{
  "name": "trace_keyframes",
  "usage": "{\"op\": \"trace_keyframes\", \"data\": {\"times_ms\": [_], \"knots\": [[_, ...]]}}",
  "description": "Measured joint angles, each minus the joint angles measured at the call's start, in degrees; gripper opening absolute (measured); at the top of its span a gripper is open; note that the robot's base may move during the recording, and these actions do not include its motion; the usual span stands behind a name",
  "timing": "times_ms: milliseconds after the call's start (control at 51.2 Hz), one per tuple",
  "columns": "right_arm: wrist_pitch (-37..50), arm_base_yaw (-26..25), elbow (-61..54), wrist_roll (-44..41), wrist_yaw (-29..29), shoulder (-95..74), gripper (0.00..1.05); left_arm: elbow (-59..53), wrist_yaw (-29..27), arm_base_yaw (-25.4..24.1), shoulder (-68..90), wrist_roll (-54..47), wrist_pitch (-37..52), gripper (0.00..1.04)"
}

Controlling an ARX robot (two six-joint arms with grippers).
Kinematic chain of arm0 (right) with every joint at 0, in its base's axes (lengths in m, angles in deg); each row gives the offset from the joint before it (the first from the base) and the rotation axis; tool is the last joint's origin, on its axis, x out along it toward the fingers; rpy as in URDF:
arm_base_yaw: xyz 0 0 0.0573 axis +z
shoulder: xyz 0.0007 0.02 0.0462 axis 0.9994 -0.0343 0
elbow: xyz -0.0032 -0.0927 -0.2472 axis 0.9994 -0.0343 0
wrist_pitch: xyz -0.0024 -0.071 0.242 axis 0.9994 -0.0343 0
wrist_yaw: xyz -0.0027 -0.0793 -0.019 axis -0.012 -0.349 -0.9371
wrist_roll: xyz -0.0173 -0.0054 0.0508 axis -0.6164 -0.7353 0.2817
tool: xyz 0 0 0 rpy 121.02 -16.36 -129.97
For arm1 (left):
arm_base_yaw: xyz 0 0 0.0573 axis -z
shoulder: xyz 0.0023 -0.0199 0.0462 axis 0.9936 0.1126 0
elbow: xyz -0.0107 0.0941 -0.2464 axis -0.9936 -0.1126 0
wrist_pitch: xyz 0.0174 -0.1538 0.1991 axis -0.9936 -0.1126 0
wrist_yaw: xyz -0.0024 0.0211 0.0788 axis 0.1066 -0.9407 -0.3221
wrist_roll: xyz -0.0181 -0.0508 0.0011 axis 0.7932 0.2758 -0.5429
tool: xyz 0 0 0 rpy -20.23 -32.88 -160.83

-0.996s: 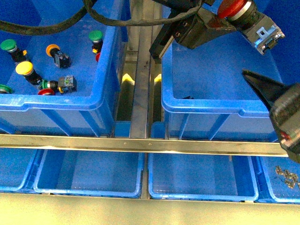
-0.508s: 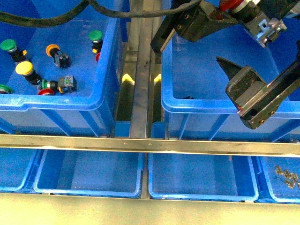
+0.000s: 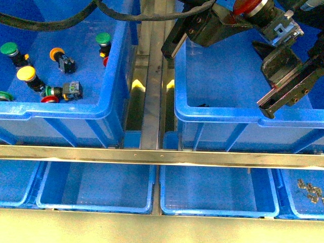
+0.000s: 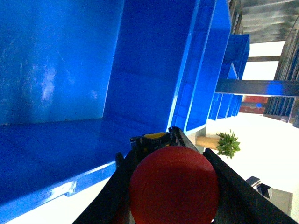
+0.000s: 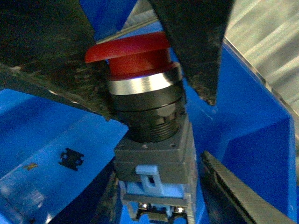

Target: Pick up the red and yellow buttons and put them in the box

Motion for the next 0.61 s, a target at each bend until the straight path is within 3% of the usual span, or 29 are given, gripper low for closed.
{"op": "trace_keyframes", "data": {"times_ms": [137, 273, 312, 605], "knots": [[0.0, -0.1, -0.1, -1.0, 0.2, 0.0, 0.32, 0.0, -0.4, 0.0, 0.0, 0.5, -0.1, 0.33], [-0.1, -0.1, -0.4, -1.6, 0.4, 0.0, 0.31, 0.0, -0.7, -0.1, 0.1, 0.9, -0.3, 0.34], [-0.3, -0.1, -0.5, -1.5, 1.1, 0.0, 0.30, 0.0, -1.3, -0.2, 0.1, -0.2, -0.4, 0.42], [-2.2, -1.5, -1.4, 0.3, 1.0, 0.3, 0.27, -3.0, -4.1, -3.6, -0.5, -5.4, 0.2, 0.82]]}}
